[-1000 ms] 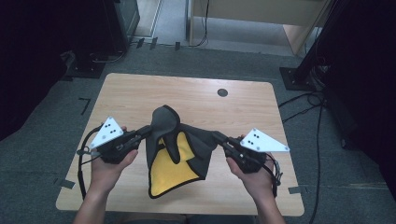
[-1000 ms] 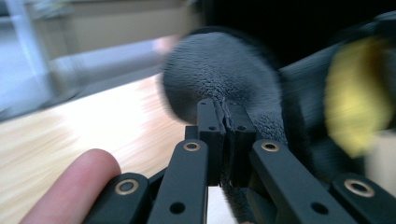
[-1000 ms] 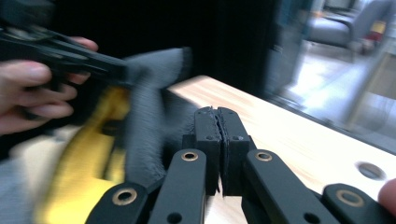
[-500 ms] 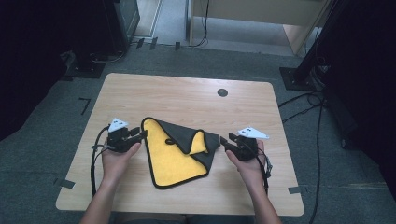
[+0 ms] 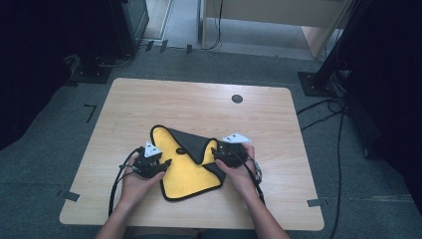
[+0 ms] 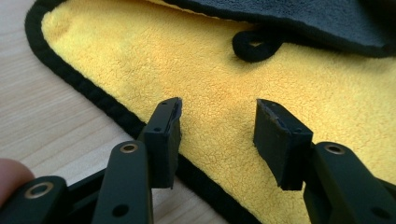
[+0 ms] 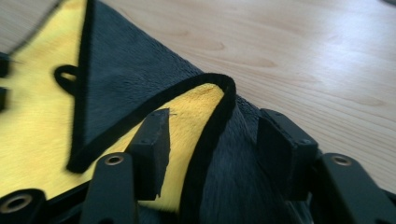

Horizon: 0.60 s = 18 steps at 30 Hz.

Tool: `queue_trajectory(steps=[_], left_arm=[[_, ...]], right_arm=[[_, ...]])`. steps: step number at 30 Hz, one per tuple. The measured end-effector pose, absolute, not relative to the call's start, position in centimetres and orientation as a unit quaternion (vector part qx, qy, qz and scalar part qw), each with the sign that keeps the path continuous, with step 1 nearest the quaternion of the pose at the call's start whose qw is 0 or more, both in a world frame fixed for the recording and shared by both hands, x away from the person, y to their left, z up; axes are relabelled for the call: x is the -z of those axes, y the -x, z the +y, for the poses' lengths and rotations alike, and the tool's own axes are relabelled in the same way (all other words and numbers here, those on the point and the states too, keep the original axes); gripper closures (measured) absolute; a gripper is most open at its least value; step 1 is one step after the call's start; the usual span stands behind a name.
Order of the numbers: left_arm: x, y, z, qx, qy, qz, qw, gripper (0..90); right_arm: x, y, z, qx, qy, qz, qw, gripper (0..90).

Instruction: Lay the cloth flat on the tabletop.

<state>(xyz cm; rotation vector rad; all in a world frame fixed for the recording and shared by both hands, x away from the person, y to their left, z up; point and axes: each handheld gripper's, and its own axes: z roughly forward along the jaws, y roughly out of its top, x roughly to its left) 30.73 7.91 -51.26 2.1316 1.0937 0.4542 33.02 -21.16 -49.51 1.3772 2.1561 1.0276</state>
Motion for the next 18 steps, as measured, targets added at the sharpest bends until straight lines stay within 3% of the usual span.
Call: queue_trajectory(steps=[2,3,5,8,11,16,18], left_arm=[[51.5,-30.5,7.9,-0.184,-0.816,0.418,0.353,49.8],[51.5,-30.5,7.9,-0.184,-0.816,0.418,0.353,49.8],[51.7,-30.5,8.1,-0.183,-0.813,0.417,0.362,50.1],[51.7,-30.5,8.1,-0.183,-0.813,0.418,0.362,50.5],[51.7,-30.5,8.1,-0.184,-0.813,0.418,0.362,50.5],[51.7,-30.5,8.1,-0.184,-0.813,0.419,0.361,50.5],[51.7,-30.6,8.1,-0.185,-0.812,0.42,0.362,50.5]], right_arm=[[50.0,-34.3,-20.8,-0.329,-0.488,0.783,0.202,69.7],[50.0,-34.3,-20.8,-0.329,-0.488,0.783,0.202,69.7],[49.2,-36.1,-21.9,-0.336,-0.501,0.769,0.213,82.3],[48.2,-37.6,-23.6,-0.348,-0.529,0.736,0.238,82.5],[46.6,-40.4,-27.9,-0.367,-0.593,0.658,0.285,71.1],[45.2,-40.4,-29.3,-0.38,-0.587,0.654,0.29,61.2],[45.0,-39.0,-28.0,-0.388,-0.562,0.68,0.267,59.4]])
